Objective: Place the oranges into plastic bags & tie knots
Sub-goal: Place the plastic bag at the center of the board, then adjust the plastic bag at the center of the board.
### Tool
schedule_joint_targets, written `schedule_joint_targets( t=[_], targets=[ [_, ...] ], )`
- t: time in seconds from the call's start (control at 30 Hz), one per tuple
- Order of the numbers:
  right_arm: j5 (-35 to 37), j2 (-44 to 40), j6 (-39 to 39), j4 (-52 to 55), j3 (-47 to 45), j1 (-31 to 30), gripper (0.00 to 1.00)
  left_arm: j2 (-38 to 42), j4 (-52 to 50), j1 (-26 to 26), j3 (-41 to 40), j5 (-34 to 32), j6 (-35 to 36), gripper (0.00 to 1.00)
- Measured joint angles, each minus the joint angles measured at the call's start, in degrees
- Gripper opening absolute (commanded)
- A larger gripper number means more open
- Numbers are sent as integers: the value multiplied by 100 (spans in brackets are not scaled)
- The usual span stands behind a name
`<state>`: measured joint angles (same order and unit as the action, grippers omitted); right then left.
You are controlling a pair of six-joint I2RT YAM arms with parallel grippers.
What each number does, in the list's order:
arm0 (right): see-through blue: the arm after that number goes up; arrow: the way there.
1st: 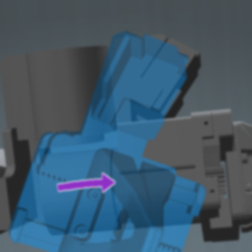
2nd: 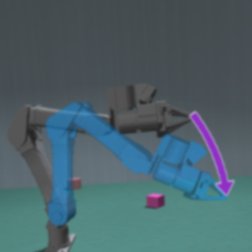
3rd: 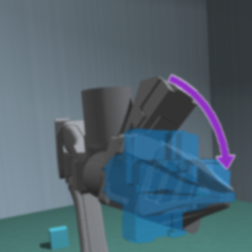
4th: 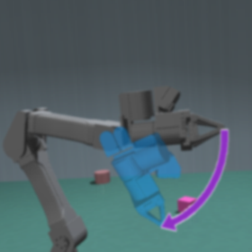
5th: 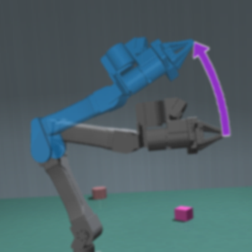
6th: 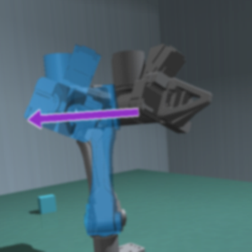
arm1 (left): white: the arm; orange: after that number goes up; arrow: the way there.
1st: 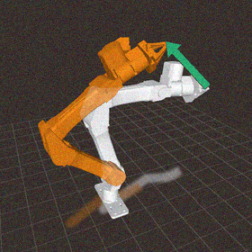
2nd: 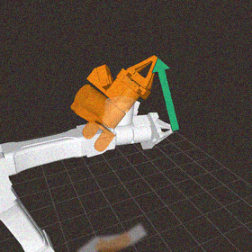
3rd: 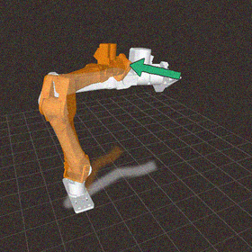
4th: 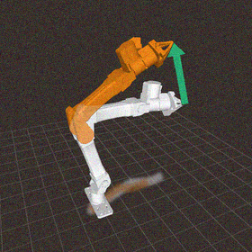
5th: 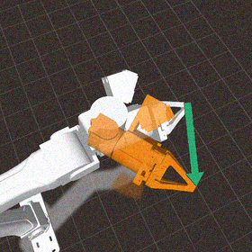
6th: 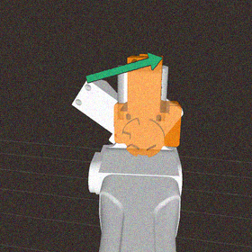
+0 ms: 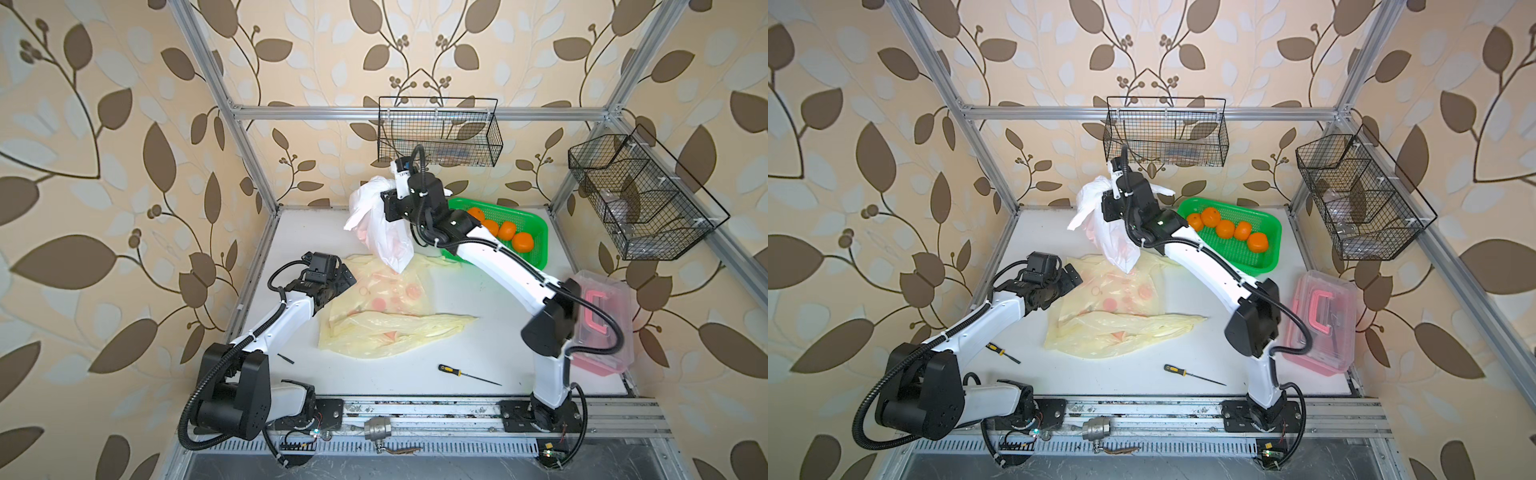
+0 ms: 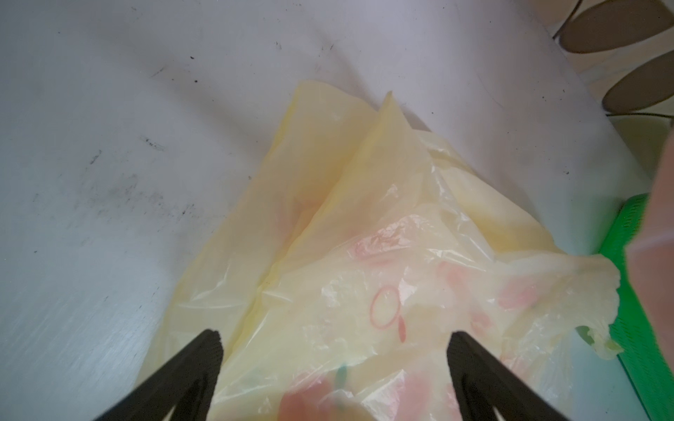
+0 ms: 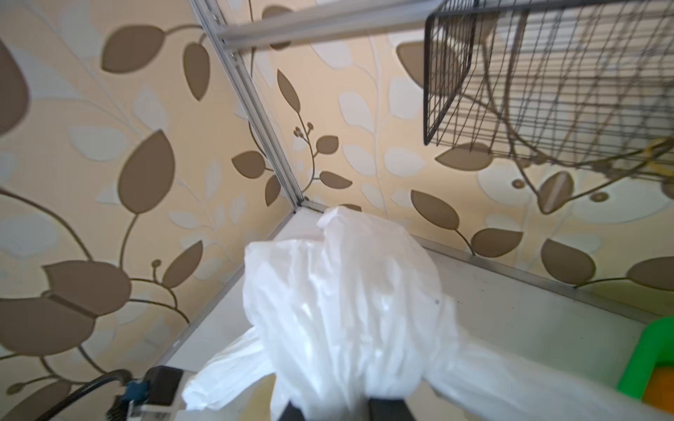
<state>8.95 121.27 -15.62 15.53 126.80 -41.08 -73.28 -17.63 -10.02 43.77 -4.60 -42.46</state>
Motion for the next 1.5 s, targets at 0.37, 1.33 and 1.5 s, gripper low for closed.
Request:
schedule_joint_targets(
  t=[0.37,1.33,1.5],
  targets=[
    [308,2277,188,-1104,1668,57,85,219,-20,0,-190,118,-11,99],
    [-1366,-4618,-1480,-79,-7538,2885,100,-2889,-636,-2977,2673,-667,107,69],
    [-1587,-4649,-1434,-22,-7536,3119,97,-3646,-1021,-3211,3622,-1054,-151,71]
  ],
)
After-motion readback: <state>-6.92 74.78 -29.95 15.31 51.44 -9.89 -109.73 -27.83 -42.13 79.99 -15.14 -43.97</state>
